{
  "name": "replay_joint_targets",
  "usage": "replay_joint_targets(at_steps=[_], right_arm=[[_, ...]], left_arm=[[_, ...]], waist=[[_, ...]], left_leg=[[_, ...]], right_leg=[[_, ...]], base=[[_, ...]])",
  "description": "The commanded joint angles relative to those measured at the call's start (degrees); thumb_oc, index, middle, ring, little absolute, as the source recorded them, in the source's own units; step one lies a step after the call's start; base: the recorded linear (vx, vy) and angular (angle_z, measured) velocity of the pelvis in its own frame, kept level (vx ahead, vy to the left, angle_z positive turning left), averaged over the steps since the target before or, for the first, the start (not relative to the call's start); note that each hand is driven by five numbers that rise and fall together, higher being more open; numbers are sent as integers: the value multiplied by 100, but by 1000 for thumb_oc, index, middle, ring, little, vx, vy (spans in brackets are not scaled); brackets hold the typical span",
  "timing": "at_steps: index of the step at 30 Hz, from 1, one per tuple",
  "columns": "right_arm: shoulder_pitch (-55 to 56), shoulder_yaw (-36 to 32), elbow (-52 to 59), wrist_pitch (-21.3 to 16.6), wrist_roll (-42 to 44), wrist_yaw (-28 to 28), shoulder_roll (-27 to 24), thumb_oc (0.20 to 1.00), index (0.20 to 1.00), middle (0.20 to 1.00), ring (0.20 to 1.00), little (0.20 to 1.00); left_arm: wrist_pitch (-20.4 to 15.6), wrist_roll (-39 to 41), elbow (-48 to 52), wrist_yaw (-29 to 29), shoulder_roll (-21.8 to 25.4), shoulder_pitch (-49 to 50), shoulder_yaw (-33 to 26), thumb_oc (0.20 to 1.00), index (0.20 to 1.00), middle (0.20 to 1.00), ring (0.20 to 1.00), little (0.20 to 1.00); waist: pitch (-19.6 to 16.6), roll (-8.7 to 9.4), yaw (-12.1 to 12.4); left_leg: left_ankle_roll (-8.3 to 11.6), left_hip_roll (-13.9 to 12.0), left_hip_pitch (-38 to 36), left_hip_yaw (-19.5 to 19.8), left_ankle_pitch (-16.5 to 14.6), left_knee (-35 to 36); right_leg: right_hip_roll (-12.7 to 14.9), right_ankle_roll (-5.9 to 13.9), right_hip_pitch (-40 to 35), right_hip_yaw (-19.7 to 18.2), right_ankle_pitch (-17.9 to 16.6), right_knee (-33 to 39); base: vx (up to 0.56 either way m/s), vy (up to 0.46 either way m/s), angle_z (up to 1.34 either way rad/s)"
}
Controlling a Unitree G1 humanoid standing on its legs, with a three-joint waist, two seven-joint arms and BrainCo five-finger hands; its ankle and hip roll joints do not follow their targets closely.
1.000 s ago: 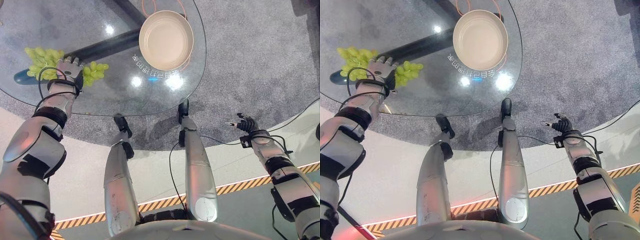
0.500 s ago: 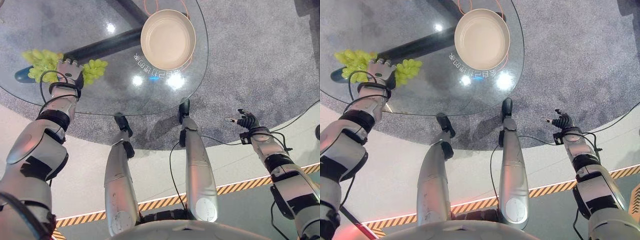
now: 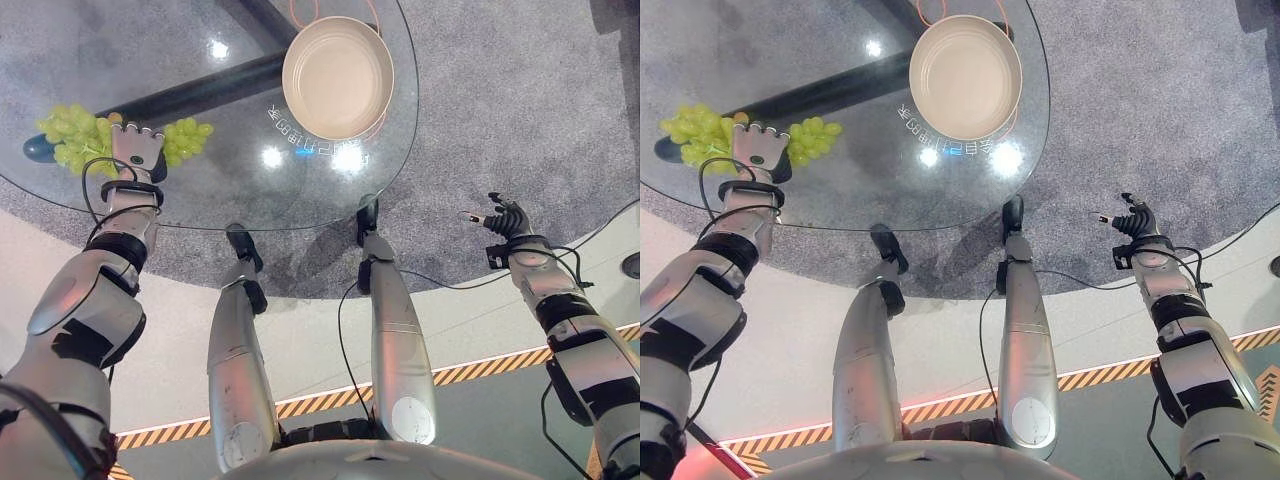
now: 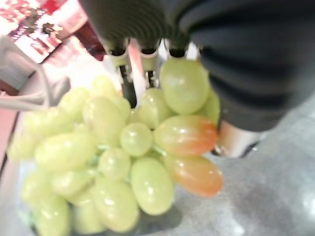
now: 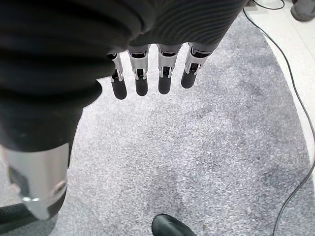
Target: Pick up fruits into the plate
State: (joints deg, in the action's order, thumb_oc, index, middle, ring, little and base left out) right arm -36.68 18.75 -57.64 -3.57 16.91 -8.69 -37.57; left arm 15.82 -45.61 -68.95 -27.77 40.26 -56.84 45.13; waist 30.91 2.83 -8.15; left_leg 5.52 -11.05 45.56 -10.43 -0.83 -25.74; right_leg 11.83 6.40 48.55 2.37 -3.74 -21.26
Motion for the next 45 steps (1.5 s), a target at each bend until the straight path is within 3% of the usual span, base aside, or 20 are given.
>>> replay_joint_targets(at_steps=[1, 5, 8, 9, 12, 18, 26, 32, 37, 45], right_arm=[[272, 55, 198, -127, 182, -178, -94, 1000, 1000, 1000, 1000, 1000], [316, 79, 217, -247, 207, -120, -48, 1000, 1000, 1000, 1000, 1000], [381, 103, 313, -315, 233, -93, 33, 1000, 1000, 1000, 1000, 1000], [482, 109, 486, -289, 205, -98, 92, 1000, 1000, 1000, 1000, 1000], [738, 82, 843, -215, 128, -191, 205, 1000, 1000, 1000, 1000, 1000], [1157, 23, 1304, -107, -85, -278, 468, 1000, 1000, 1000, 1000, 1000], [1726, -117, 1868, -83, -239, -229, 571, 1000, 1000, 1000, 1000, 1000], [2104, -205, 2594, -215, -206, 220, 523, 1000, 1000, 1000, 1000, 1000], [2438, -298, 3417, -318, -557, 1091, 462, 1000, 1000, 1000, 1000, 1000], [2081, -125, 4119, 462, -647, 2158, 432, 1000, 1000, 1000, 1000, 1000]], left_arm=[[42, 273, -490, -420, 148, 593, -416, 200, 200, 200, 200, 200], [-338, 1146, -388, -916, 155, 573, -623, 200, 200, 200, 200, 200], [-770, 1810, -145, -1278, 202, 558, -910, 200, 200, 200, 200, 200], [-1084, 2114, 78, -1480, 275, 538, -1142, 200, 200, 200, 200, 200], [-1495, 2418, 609, -1770, 382, 608, -1570, 200, 200, 200, 200, 200], [-1934, 2693, 1627, -2206, 421, 979, -2291, 200, 200, 200, 200, 200], [-2600, 3207, 2598, -2317, 364, 1450, -2964, 200, 200, 200, 200, 200], [-2987, 3729, 3383, -1764, 377, 1792, -3234, 200, 200, 200, 200, 200], [-3266, 4083, 4817, -655, 330, 2696, -3330, 200, 200, 200, 200, 200], [-3366, 4335, 6065, 624, -125, 3707, -3338, 200, 200, 200, 200, 200]], waist=[[-112, 111, 45], [-112, 117, 57], [-112, 118, 77], [-112, 113, 93], [-112, 86, 145], [-112, 48, 310], [-112, 30, 430], [-168, 40, 483], [-690, 11, 599], [-1451, 45, 810]], left_leg=[[-147, 661, 173, 47, -42, 134], [-147, 668, 69, 31, -24, 212], [-142, 684, -70, 24, -13, 290], [-139, 700, -190, 22, -19, 332], [-131, 725, -420, 24, -37, 396], [-115, 725, -1046, 37, -59, 600], [-110, 728, -1838, 43, -20, 1005], [-103, 722, -2387, 49, -2, 1240], [-80, 695, -3097, 107, 29, 1537], [-44, 562, -3961, 233, 79, 1875]], right_leg=[[-661, -183, -86, 435, 145, -42], [-671, -176, -167, 433, 159, -19], [-677, -171, -300, 426, 175, 25], [-670, -166, -406, 432, 199, 34], [-622, -152, -631, 490, 274, 17], [-473, -112, -1229, 682, 405, 54], [-376, -73, -1976, 796, 458, 332], [-306, -39, -2545, 862, 492, 534], [-180, -11, -3424, 1035, 498, 948], [-157, -24, -4507, 1109, 465, 1413]], base=[[0, 0, 0], [0, 0, 0], [-2, 5, 6], [7, 1, 8], [1, -8, 6], [23, -31, 6], [26, -17, 8], [-5, -36, 5], [50, -41, 5], [166, -40, 1]])
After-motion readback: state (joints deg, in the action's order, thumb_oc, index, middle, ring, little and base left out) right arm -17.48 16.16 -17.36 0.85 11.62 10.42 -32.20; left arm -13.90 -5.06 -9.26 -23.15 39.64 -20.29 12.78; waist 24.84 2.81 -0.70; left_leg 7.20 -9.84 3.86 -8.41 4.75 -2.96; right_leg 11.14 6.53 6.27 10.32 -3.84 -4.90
